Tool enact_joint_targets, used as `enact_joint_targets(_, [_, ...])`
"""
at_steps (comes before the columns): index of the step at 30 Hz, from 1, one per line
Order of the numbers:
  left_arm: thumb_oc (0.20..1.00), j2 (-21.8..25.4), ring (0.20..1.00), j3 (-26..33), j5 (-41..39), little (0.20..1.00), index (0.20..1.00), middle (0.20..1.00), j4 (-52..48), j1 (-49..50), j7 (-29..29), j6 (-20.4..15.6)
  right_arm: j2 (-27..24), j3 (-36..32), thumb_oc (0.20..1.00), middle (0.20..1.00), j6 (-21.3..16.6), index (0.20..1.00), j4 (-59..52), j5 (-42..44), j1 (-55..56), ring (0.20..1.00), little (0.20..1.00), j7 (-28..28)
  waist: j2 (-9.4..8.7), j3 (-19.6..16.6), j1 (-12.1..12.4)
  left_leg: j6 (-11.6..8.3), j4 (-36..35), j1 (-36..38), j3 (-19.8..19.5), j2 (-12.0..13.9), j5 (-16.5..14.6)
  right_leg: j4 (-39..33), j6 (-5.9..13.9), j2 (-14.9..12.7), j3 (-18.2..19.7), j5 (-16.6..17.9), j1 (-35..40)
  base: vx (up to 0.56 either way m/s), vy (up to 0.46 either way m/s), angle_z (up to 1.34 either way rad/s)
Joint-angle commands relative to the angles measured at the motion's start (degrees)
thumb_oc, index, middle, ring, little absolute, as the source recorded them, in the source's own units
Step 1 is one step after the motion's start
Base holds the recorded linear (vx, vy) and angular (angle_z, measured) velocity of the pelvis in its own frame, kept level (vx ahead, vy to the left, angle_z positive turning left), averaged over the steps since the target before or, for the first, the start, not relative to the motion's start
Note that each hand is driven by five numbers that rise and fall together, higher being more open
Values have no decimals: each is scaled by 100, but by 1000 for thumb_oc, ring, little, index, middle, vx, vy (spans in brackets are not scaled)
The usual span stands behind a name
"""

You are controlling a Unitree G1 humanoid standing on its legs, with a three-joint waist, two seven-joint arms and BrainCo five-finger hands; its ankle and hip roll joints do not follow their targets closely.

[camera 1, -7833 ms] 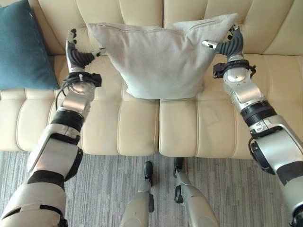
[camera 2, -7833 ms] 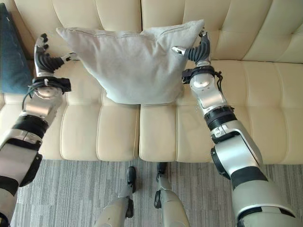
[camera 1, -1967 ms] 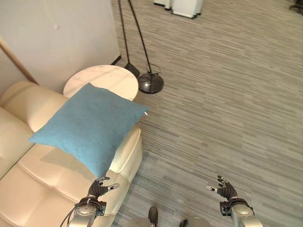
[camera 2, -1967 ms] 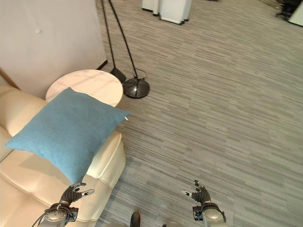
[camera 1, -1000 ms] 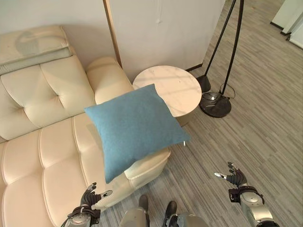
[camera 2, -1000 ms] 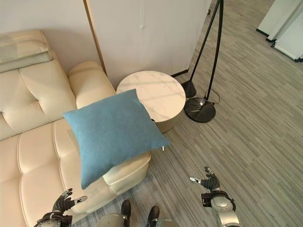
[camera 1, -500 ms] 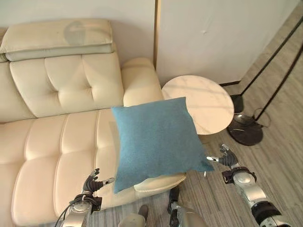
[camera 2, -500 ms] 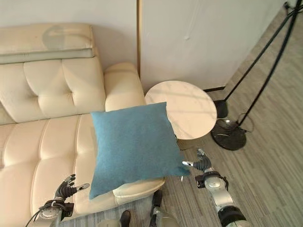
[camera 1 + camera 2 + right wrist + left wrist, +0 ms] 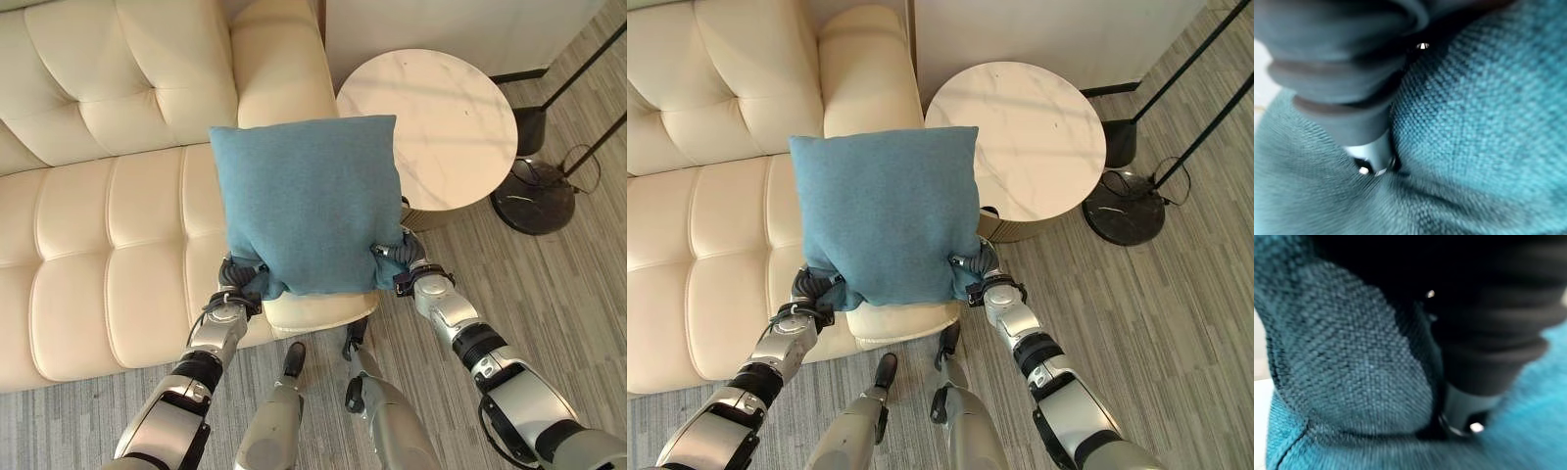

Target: Pick up all the scattered cushions and arrange them neatly on the sofa.

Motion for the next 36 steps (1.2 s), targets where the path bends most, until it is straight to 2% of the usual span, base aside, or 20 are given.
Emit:
enact_joint_targets(1, [200, -537, 200, -381, 34, 200, 200, 200, -629, -254, -301, -597, 377, 446, 200, 200, -333, 200, -628, 109, 442, 200, 200, 330, 116, -387, -53, -139, -568, 17, 156, -307, 362, -145, 313, -48, 126, -672, 817, 34, 87, 0])
enact_joint_targets(9, [200, -183, 200, 224, 506, 200, 200, 200, -2749, 1614, -821, -540, -356, -290, 200, 200, -543, 200, -2984, -405, 2220, 200, 200, 981, 170, -765, -212, 46, -534, 699, 351, -306, 2, -104, 364, -115, 328, -763, 1368, 68, 109, -12])
enact_joint_targets(12, [200, 8, 200, 713, 609, 200, 200, 200, -3520, 2356, -1045, -556, -492, -701, 200, 200, -660, 200, -4037, -457, 2831, 200, 200, 1345, 183, -887, -261, 160, -420, 845, 463, -343, -130, 50, 453, -157, 459, -735, 1421, -18, 136, -27])
enact_joint_targets(15, [200, 78, 200, 893, 604, 200, 200, 200, -3859, 2573, -1096, -611, -461, -817, 200, 200, -734, 200, -4395, -349, 2993, 200, 200, 1486, 219, -879, -264, 191, -364, 824, 518, -316, -114, 374, 505, -198, 513, -748, 1328, -110, 76, -31])
enact_joint_targets(16, [200, 102, 200, 935, 582, 200, 200, 200, -3890, 2610, -1095, -628, -444, -846, 200, 200, -773, 200, -4489, -324, 3056, 200, 200, 1527, 243, -851, -267, 199, -306, 784, 513, -284, -91, 594, 540, -194, 584, -832, 1261, -259, 57, -26])
enact_joint_targets(17, [200, 171, 200, 949, 602, 200, 200, 200, -4054, 2623, -1130, -682, -417, -951, 200, 200, -853, 200, -4699, -243, 3176, 200, 200, 1572, 311, -856, -281, 213, -207, 641, 436, -263, 22, 1142, 495, -41, 861, -1144, 1269, -227, 38, -18])
enact_joint_targets(18, [200, 187, 200, 938, 650, 200, 200, 200, -4104, 2659, -1160, -695, -412, -968, 200, 200, -869, 200, -4759, -216, 3223, 200, 200, 1611, 335, -897, -274, 202, -185, 596, 384, -271, 61, 1377, 435, 14, 943, -1316, 1318, -214, 12, 7])
enact_joint_targets(20, [200, 271, 200, 948, 782, 200, 200, 200, -4202, 2763, -1226, -734, -378, -985, 200, 200, -923, 200, -4758, -92, 3286, 200, 200, 1666, 373, -1023, -222, 157, -211, 514, 201, -298, 171, 1814, 348, 145, 1143, -1511, 1507, -88, -59, 59])
enact_joint_targets(21, [200, 279, 200, 964, 831, 200, 200, 200, -4214, 2815, -1225, -746, -377, -986, 200, 200, -954, 200, -4728, -119, 3277, 200, 200, 1630, 381, -1115, -153, 118, -218, 411, 131, -320, 259, 1756, 321, 221, 1242, -1537, 1677, -51, -87, 93])
enact_joint_targets(22, [200, 248, 200, 1005, 763, 200, 200, 200, -4300, 2904, -1231, -777, -367, -994, 200, 200, -928, 200, -4792, -157, 3267, 200, 200, 1644, 375, -1129, -87, 56, -269, 437, 52, -351, 338, 1553, 218, 255, 1196, -1731, 1831, -106, -159, 79])
enact_joint_targets(23, [200, 262, 200, 1102, 748, 200, 200, 200, -4345, 2927, -1228, -812, -339, -996, 200, 200, -983, 200, -4716, -25, 3198, 200, 200, 1614, 343, -1198, 67, -93, -349, 316, -60, -452, 533, 966, 107, 306, 1117, -1906, 2102, -164, -179, 52])
enact_joint_targets(24, [200, 211, 200, 1096, 661, 200, 200, 200, -4363, 2907, -1212, -831, -381, -1017, 200, 200, -1001, 200, -4736, -30, 3132, 200, 200, 1554, 370, -1154, 92, -205, -352, 170, -110, -488, 650, 793, 56, 364, 1091, -1903, 2091, -163, -156, 51])
enact_joint_targets(25, [200, 208, 200, 1097, 660, 200, 200, 200, -4366, 2905, -1211, -828, -383, -1017, 200, 200, -1004, 200, -4731, -29, 3126, 200, 200, 1554, 376, -1165, 72, -208, -346, 149, -131, -491, 653, 780, 54, 365, 1070, -1897, 2084, -272, -98, 99])
enact_joint_targets(26, [200, 115, 200, 1018, 495, 200, 200, 200, -4326, 2841, -1244, -837, -461, -1073, 200, 200, -1000, 200, -4705, -79, 3045, 200, 200, 1435, 447, -1069, 96, -326, -216, -172, 126, -548, 698, 513, 8, 358, 971, -1838, 2034, -179, -38, 125])
enact_joint_targets(27, [200, 113, 200, 1018, 495, 200, 200, 200, -4326, 2839, -1245, -836, -464, -1073, 200, 200, -1003, 200, -4700, -78, 3040, 200, 200, 1435, 451, -1079, 79, -327, -184, -199, 112, -554, 683, 506, 8, 357, 954, -1838, 2028, -262, -28, 109])
enact_joint_targets(29, [200, 7, 200, 862, 408, 200, 200, 200, -4257, 2746, -1356, -805, -548, -1137, 200, 200, -972, 200, -4678, -134, 3013, 200, 200, 1328, 474, -1028, -66, -166, 107, -247, 997, -342, 427, 378, 67, 158, 579, -1711, 1975, -145, 27, 97])
enact_joint_targets(31, [200, 5, 200, 862, 407, 200, 200, 200, -4255, 2741, -1357, -806, -550, -1139, 200, 200, -971, 200, -4677, -134, 3010, 200, 200, 1327, 483, -1040, -63, -166, 117, -275, 998, -331, 434, 366, 65, 168, 579, -1688, 1956, -81, 31, 124])
enact_joint_targets(32, [200, -1, 200, 740, 333, 200, 200, 200, -4254, 2742, -1494, -812, -529, -1131, 200, 200, -971, 200, -4648, -26, 3074, 200, 200, 1386, 378, -1059, -201, -88, 441, -43, 1273, -154, 6, 282, 132, -133, 223, -1521, 1971, -112, 70, 60])
enact_joint_targets(35, [200, 3, 200, 675, 325, 200, 200, 200, -4252, 2684, -1526, -797, -543, -1178, 200, 200, -960, 200, -4634, -32, 3194, 200, 200, 1419, 319, -1115, -347, -112, 555, 221, 1435, 120, -191, 246, 143, -333, -141, -1462, 2014, -44, 110, 82])
enact_joint_targets(36, [200, -1, 200, 611, 327, 200, 200, 200, -4202, 2685, -1524, -779, -503, -1252, 200, 200, -957, 200, -4612, -22, 3243, 200, 200, 1413, 358, -1222, -396, -165, 202, 429, 1500, 247, -134, 194, 184, -381, -387, -1470, 2097, 85, 183, 129])
